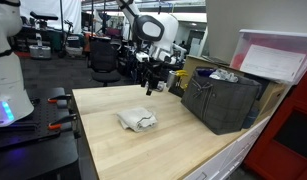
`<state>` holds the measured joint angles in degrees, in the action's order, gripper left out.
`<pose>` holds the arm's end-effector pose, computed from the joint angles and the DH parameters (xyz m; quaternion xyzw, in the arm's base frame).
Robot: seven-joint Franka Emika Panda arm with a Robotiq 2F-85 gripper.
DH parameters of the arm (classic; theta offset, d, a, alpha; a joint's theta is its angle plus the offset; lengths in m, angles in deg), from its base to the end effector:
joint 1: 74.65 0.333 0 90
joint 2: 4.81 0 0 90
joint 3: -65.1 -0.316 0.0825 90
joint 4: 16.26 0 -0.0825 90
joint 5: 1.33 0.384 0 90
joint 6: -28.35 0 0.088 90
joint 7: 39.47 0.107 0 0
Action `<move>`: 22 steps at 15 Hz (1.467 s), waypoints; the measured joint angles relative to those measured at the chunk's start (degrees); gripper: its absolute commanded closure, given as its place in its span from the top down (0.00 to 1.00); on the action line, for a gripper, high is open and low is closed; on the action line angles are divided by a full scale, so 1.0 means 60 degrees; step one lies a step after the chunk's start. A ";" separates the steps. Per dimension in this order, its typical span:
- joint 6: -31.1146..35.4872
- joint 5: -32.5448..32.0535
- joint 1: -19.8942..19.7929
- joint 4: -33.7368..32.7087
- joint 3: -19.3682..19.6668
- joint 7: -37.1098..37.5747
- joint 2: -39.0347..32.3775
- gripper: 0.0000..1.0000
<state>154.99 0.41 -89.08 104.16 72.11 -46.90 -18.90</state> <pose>0.5231 -0.2034 0.2920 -0.9891 0.1307 0.0663 0.0135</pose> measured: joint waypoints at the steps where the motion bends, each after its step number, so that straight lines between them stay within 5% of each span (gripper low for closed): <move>1: -0.0004 -0.0007 0.0011 0.0136 0.0000 -0.0012 0.0247 1.00; 12: -0.0477 0.0306 0.0100 0.0515 0.0024 -0.0200 0.0893 1.00; 22: -0.1174 0.0329 0.0199 -0.1132 0.0044 -0.0216 0.0994 1.00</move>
<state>147.94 2.38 -87.88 97.36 72.38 -48.20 -12.94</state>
